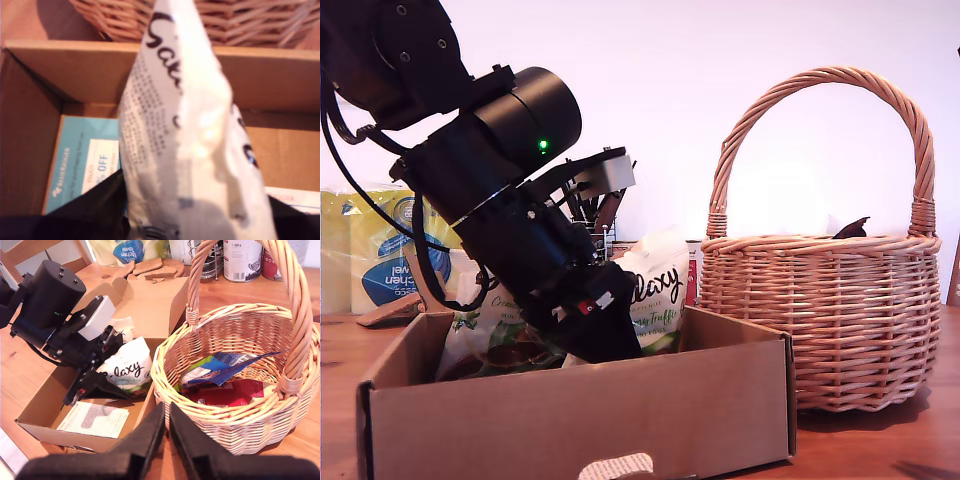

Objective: Move the bags of Easter eggs from the cardboard box on the left into the woven basket on the right side.

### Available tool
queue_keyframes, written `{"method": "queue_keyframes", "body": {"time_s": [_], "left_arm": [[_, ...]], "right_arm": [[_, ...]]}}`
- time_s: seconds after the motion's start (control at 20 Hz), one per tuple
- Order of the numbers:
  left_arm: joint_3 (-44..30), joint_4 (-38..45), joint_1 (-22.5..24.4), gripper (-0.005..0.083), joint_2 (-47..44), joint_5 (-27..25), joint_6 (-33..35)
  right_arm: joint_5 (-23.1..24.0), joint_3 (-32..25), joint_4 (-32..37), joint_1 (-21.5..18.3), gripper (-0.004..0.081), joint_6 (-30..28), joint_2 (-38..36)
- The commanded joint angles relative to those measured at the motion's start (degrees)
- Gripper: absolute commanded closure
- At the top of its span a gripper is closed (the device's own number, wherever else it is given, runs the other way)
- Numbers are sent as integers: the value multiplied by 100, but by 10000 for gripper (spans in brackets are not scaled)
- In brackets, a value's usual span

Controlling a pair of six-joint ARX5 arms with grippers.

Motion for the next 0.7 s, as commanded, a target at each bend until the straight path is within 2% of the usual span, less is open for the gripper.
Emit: {"method": "queue_keyframes", "body": {"time_s": [0.0, 0.1, 0.15, 0.4, 0.65], "left_arm": [[-92, 59, -17, 517, 166, -35, -17], [-87, 57, -17, 673, 155, -31, -15], [-76, 52, -17, 707, 146, -31, -15], [186, -313, -20, 717, -87, -13, -15], [286, -479, -20, 717, -817, 33, -17]], "right_arm": [[2, -76, 50, 26, 783, -17, 0], [2, -76, 48, 26, 783, -17, 0], [2, -76, 42, 26, 783, -17, 0], [2, -76, -33, 26, 783, -17, 0], [9, -72, -28, 26, 783, -15, 0]]}}
